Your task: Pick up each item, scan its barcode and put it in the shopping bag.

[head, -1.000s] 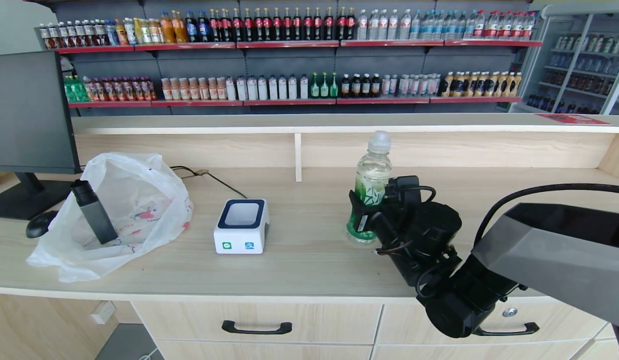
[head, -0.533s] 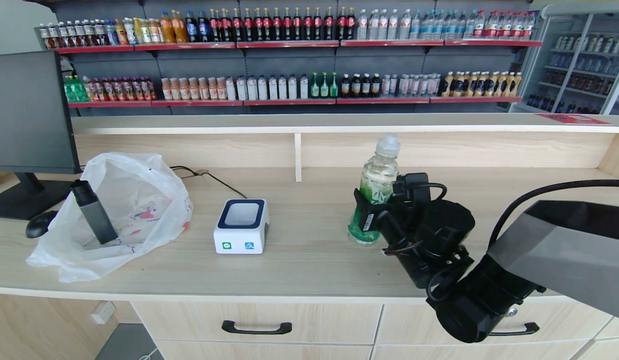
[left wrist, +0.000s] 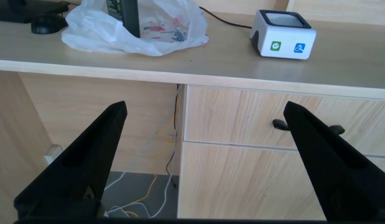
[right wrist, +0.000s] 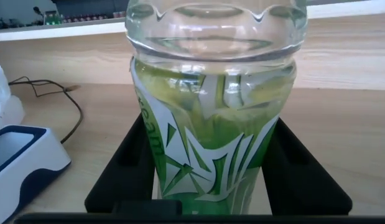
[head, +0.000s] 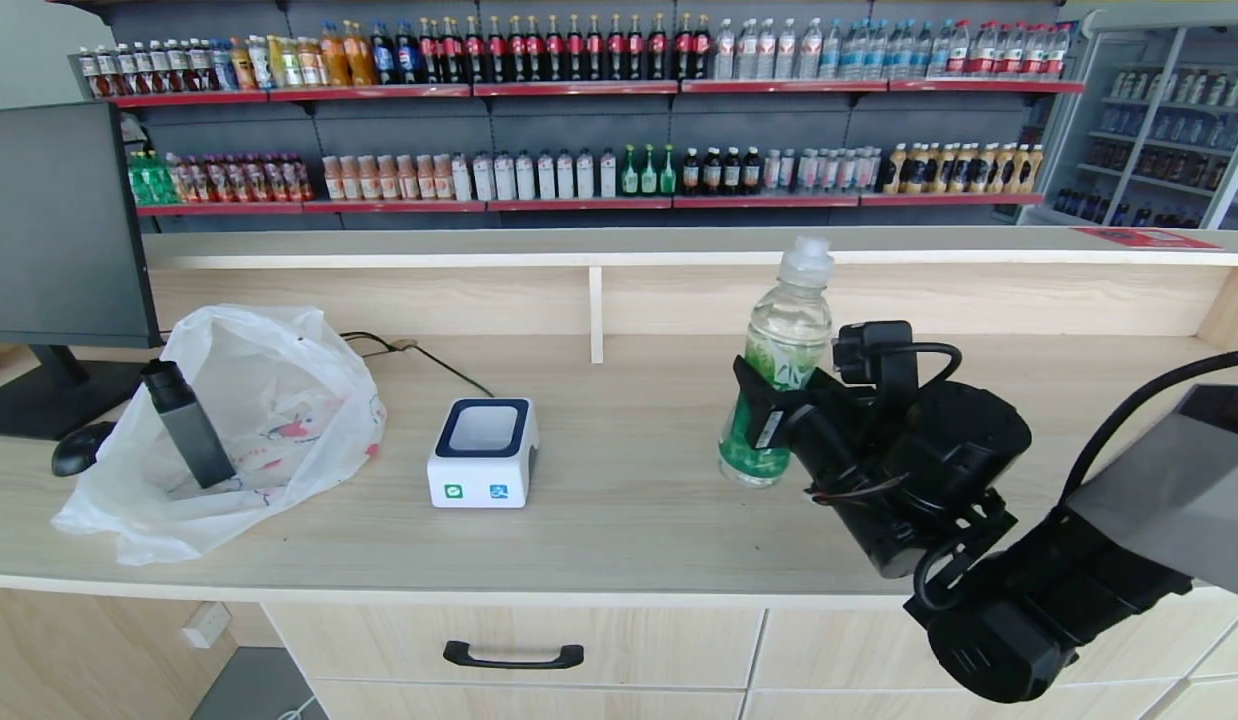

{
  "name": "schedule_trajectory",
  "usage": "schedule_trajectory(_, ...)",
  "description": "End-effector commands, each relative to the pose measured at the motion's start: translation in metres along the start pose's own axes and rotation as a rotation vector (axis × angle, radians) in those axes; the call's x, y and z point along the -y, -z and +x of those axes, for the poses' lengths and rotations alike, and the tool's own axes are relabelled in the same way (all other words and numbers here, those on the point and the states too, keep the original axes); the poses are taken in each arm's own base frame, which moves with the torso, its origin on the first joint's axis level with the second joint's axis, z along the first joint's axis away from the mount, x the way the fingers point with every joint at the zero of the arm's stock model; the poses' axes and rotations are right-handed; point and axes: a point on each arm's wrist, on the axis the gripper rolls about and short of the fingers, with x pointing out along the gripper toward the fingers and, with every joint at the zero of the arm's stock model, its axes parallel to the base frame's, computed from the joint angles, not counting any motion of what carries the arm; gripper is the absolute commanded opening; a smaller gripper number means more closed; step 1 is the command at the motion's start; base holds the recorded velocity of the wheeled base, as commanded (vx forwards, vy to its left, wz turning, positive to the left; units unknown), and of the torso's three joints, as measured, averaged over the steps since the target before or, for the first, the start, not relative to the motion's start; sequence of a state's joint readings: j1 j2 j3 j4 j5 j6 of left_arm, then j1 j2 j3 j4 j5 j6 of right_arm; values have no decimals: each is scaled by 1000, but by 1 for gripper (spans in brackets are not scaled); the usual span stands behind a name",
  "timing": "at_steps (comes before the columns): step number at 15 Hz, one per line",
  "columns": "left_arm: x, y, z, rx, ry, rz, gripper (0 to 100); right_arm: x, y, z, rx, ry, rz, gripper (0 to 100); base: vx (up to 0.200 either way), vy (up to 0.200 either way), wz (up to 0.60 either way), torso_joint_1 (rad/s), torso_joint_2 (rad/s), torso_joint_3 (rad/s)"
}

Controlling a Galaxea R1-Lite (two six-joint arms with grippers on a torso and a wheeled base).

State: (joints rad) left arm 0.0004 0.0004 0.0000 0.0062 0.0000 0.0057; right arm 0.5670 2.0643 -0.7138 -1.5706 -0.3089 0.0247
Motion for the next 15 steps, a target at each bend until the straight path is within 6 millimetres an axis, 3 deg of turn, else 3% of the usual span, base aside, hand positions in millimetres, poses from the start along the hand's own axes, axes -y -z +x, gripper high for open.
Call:
schedule_trajectory(1,0,0,0,-1,0,0,100,3,-24,-13,40,-2,14,0,0,0,0,0,0,0)
schedule_trajectory(6,0,0,0,0,-1,-1,100,4,-60,-66,57,-53,34,0,0,0,0,0,0,0)
schedule_trajectory(15,0,0,0,0,-1,-1,100,28,-83,-137,57,-64,49,0,0,0,0,0,0,0)
